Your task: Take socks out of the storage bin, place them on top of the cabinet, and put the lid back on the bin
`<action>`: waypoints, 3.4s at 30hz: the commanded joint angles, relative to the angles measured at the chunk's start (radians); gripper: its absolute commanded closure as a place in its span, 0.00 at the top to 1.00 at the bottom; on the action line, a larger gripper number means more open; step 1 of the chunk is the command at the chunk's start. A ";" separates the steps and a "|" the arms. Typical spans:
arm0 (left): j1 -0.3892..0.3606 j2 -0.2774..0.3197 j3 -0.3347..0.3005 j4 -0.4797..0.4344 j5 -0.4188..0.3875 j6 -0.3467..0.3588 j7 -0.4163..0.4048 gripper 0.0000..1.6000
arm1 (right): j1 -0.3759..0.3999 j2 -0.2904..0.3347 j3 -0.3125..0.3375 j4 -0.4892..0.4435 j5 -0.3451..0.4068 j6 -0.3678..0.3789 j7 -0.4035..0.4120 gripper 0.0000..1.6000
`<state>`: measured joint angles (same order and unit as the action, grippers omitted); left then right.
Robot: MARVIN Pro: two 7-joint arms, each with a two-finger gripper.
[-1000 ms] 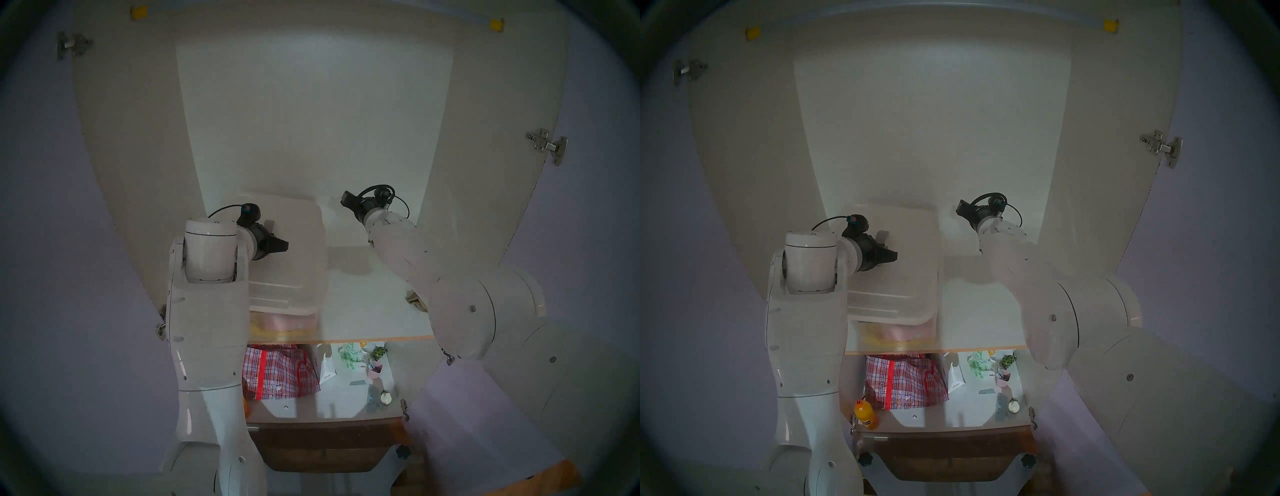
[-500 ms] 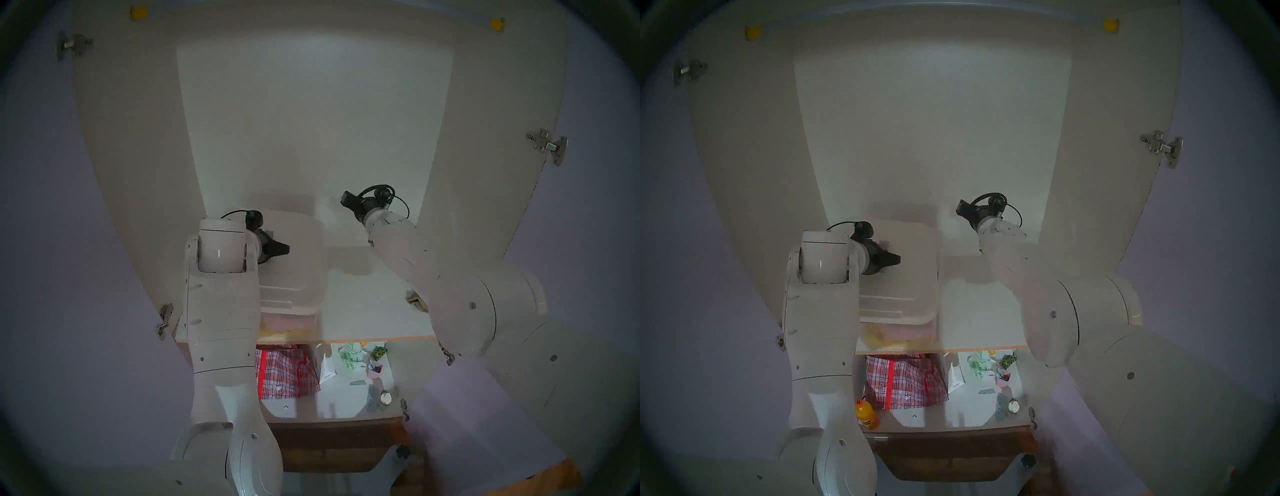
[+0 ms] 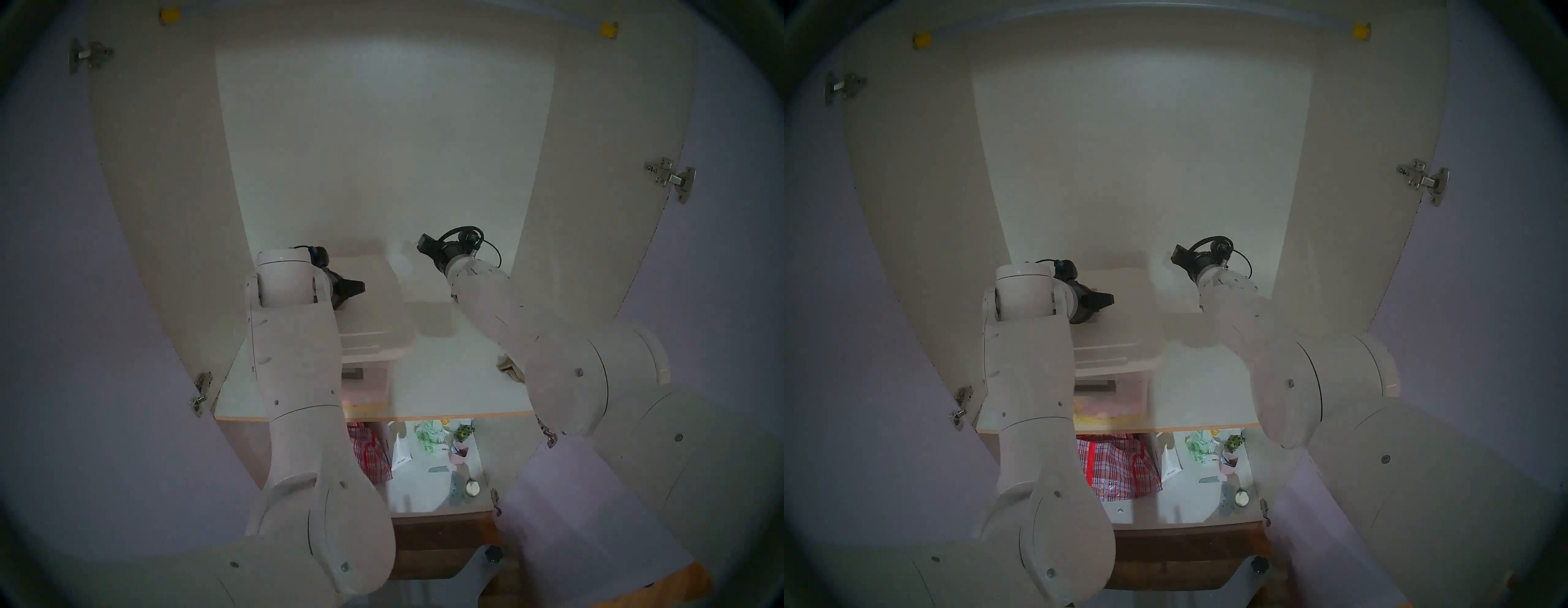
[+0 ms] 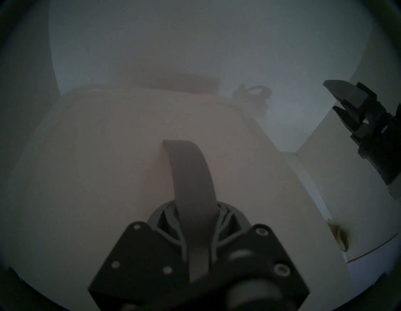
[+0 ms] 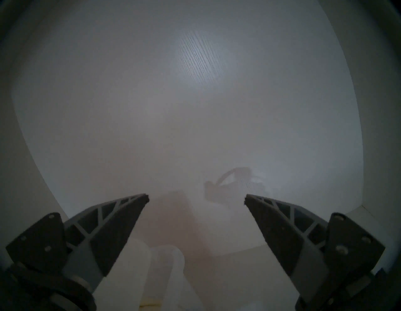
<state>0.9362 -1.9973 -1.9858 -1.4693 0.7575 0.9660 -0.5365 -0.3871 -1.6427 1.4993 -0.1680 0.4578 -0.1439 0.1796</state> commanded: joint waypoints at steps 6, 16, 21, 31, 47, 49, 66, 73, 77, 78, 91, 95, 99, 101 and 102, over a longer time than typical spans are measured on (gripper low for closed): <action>-0.063 0.018 -0.009 0.038 0.029 -0.006 -0.073 0.00 | 0.039 -0.003 0.000 -0.016 0.000 -0.025 0.010 1.00; -0.081 0.070 -0.010 0.112 0.031 -0.006 -0.100 0.00 | 0.042 -0.003 0.000 -0.010 0.000 -0.029 0.011 1.00; -0.096 0.075 -0.050 0.124 -0.015 -0.052 -0.102 0.00 | 0.042 -0.003 0.000 -0.009 0.000 -0.028 0.011 1.00; -0.136 0.078 -0.079 0.179 -0.031 -0.096 -0.069 0.00 | 0.043 -0.003 0.000 -0.008 0.000 -0.029 0.012 1.00; -0.191 0.193 -0.043 0.316 -0.041 -0.157 -0.127 0.00 | 0.044 -0.003 0.000 -0.007 0.000 -0.028 0.012 1.00; -0.212 0.216 -0.043 0.350 -0.044 -0.156 -0.126 0.00 | 0.044 -0.003 0.001 -0.007 0.000 -0.028 0.012 1.00; -0.251 0.227 -0.049 0.410 -0.073 -0.051 -0.200 0.00 | 0.045 -0.003 0.001 -0.004 0.000 -0.030 0.013 1.00; -0.205 0.217 -0.005 0.366 -0.042 -0.029 -0.183 0.00 | 0.046 -0.003 0.001 -0.003 0.000 -0.032 0.013 1.00; -0.163 0.227 0.059 0.330 -0.026 -0.075 -0.192 0.00 | 0.046 -0.003 0.001 -0.002 0.000 -0.033 0.013 1.00; -0.157 0.230 0.072 0.324 -0.021 -0.081 -0.189 0.00 | 0.046 -0.003 0.001 -0.002 0.000 -0.032 0.013 1.00; -0.184 0.238 0.108 0.315 -0.031 -0.104 -0.149 1.00 | 0.046 -0.003 0.001 -0.002 0.000 -0.031 0.013 1.00; -0.197 0.232 0.092 0.294 -0.044 -0.103 -0.150 1.00 | 0.046 -0.003 0.001 -0.002 0.000 -0.031 0.013 1.00; -0.185 0.251 0.110 0.202 -0.046 -0.108 -0.193 1.00 | 0.046 -0.003 0.001 -0.002 0.000 -0.029 0.012 1.00; -0.185 0.256 0.107 0.182 -0.048 -0.109 -0.198 1.00 | 0.046 -0.003 0.001 -0.002 0.000 -0.028 0.012 1.00; -0.186 0.263 0.103 0.165 -0.052 -0.106 -0.205 1.00 | 0.046 -0.003 0.001 -0.002 0.000 -0.028 0.012 1.00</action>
<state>0.7863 -1.7516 -1.8880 -1.1971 0.7230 0.8713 -0.6980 -0.3762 -1.6444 1.5003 -0.1471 0.4578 -0.1562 0.1859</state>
